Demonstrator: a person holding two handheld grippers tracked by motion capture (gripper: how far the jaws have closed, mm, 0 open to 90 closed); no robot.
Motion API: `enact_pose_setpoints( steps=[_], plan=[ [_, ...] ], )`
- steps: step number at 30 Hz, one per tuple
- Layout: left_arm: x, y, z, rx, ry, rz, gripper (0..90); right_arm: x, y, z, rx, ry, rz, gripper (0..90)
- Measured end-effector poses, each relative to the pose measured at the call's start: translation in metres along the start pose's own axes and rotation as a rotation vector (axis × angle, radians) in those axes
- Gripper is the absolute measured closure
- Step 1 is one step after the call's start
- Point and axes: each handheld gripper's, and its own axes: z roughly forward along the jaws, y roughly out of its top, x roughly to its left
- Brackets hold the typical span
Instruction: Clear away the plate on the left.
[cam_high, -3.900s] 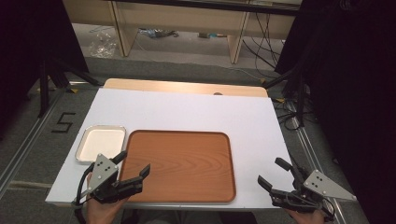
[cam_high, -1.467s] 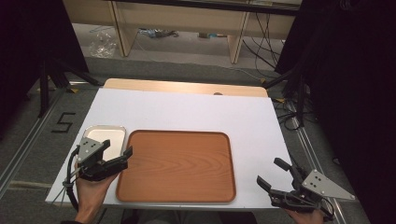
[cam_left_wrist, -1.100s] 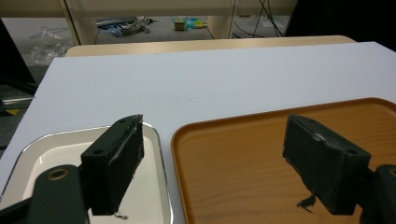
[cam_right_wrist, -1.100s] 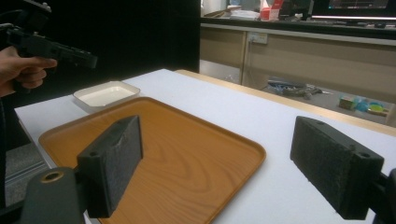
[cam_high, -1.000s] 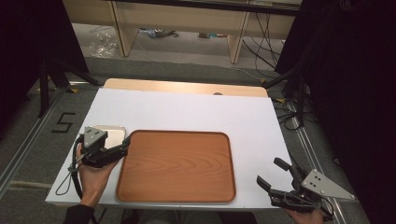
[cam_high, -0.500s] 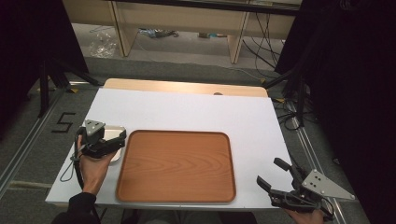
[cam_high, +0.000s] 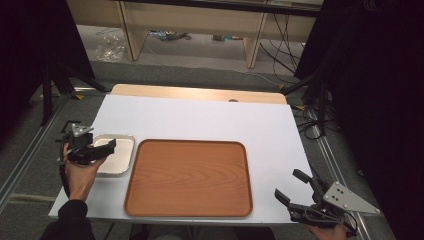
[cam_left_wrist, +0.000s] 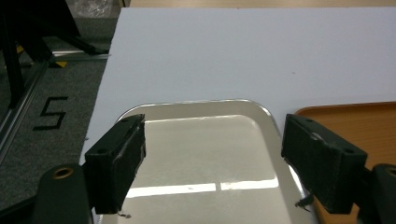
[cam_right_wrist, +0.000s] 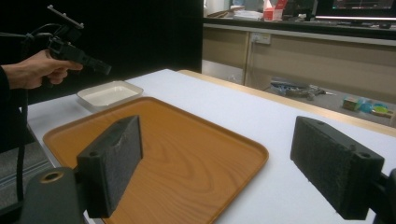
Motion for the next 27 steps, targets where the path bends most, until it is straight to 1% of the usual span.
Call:
enact_pose_setpoints(
  steps=[1,4,6,7,8,9,10,11,12,13,15,16,17,18,19,22,24,25,26,27],
  plan=[
    [0.005,-0.001,0.001,0.004,-0.001,-0.014,23.4,0.0,0.0,0.001,-0.015,-0.004,-0.002,17.6],
    [0.017,-0.004,0.003,0.029,-0.002,-0.033,24.0,0.0,0.0,0.001,-0.014,-0.003,-0.001,17.6],
    [0.02,-0.004,0.004,0.034,-0.001,-0.035,25.3,0.0,0.0,0.001,-0.014,-0.002,-0.001,17.6],
    [0.027,-0.006,0.007,0.052,-0.015,-0.044,26.9,0.0,0.0,0.001,-0.016,-0.003,-0.002,17.6],
    [0.03,-0.006,0.008,0.058,-0.012,-0.053,27.2,0.0,0.0,0.001,-0.014,-0.006,-0.001,17.6],
    [0.034,-0.007,0.01,0.068,-0.02,-0.059,28.0,0.0,0.0,0.001,-0.013,-0.002,-0.003,17.6],
    [0.039,-0.006,0.012,0.076,-0.033,-0.061,31.0,0.0,0.0,0.001,-0.014,-0.002,-0.003,17.6],
    [0.043,-0.006,0.014,0.099,-0.029,-0.068,32.2,0.0,0.0,0.001,-0.015,-0.001,-0.002,17.6],
    [0.043,-0.006,0.014,0.099,-0.029,-0.068,32.1,0.0,0.0,0.001,-0.015,-0.001,-0.002,17.6],
    [0.052,-0.007,0.019,0.115,-0.027,-0.079,32.8,0.0,0.0,0.001,-0.008,-0.006,-0.005,17.6],
    [0.057,-0.009,0.022,0.129,-0.025,-0.082,34.4,0.0,-0.001,0.002,-0.016,-0.004,-0.003,17.6],
    [0.059,-0.01,0.023,0.132,-0.023,-0.091,34.6,0.0,0.0,0.001,-0.014,-0.003,-0.004,17.6],
    [0.059,-0.01,0.023,0.132,-0.023,-0.091,34.5,0.0,0.0,0.0,-0.001,-0.001,0.002,17.6],
    [0.062,-0.01,0.024,0.137,-0.02,-0.094,34.5,0.0,0.0,0.0,-0.001,-0.001,0.002,17.6],
    [0.064,-0.012,0.025,0.144,-0.011,-0.114,34.7,0.0,0.0,0.0,0.016,0.0,-0.002,17.6],
    [0.067,-0.014,0.026,0.154,-0.014,-0.108,36.5,0.0,0.0,0.0,0.012,0.0,-0.005,17.6],
    [0.067,-0.016,0.029,0.171,-0.01,-0.109,37.6,0.0,0.0,0.0,0.012,0.0,-0.005,17.6],
    [0.068,-0.016,0.03,0.174,-0.01,-0.106,38.6,0.0,0.0,0.001,-0.008,0.0,-0.003,17.6],
    [0.068,-0.017,0.031,0.178,-0.005,-0.107,39.3,0.0,0.0,0.001,-0.014,-0.004,-0.004,17.7],
    [0.069,-0.018,0.031,0.181,-0.011,-0.104,40.1,0.0,-0.001,0.001,-0.014,-0.004,-0.004,17.6]
  ],
)
